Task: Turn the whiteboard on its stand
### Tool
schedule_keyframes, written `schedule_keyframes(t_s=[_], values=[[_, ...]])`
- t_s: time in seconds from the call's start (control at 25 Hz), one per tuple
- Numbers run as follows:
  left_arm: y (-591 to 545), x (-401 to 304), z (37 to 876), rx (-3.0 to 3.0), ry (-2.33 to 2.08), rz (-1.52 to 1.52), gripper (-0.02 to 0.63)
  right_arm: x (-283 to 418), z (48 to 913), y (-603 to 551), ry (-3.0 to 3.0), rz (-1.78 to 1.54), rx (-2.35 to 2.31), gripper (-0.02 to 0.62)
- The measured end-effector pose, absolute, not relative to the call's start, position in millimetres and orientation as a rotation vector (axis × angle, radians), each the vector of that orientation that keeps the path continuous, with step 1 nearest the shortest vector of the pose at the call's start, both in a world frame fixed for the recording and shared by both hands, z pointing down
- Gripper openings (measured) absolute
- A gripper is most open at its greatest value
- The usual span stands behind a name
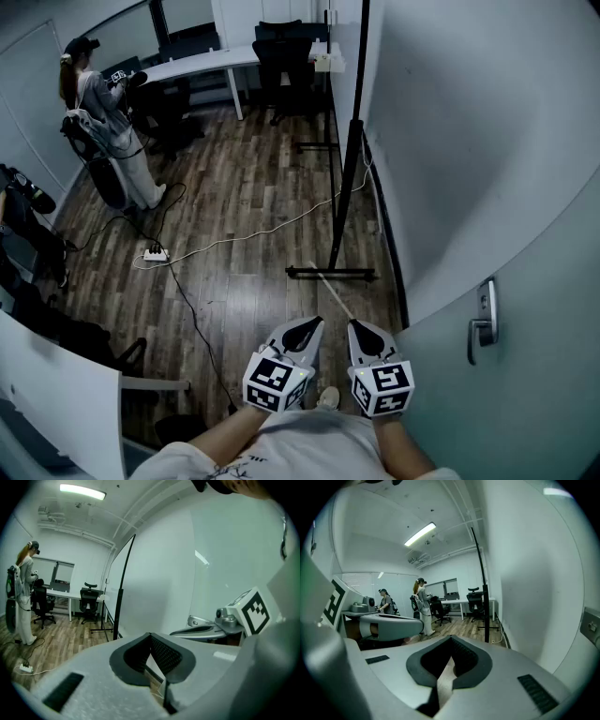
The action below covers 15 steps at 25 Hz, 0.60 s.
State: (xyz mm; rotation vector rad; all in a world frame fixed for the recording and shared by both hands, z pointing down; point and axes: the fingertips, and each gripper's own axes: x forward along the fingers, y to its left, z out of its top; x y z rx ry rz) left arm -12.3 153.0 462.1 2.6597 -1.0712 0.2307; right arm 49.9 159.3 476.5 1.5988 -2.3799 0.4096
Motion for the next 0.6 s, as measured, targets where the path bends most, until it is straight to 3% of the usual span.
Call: schedule_keyframes(t_s=[0.6], values=[[151.9, -29.4, 461.7, 2.671, -1.061, 0.220, 0.009, 43.8, 475.7, 158.1, -2.346, 0.428, 1.699, 0.006]])
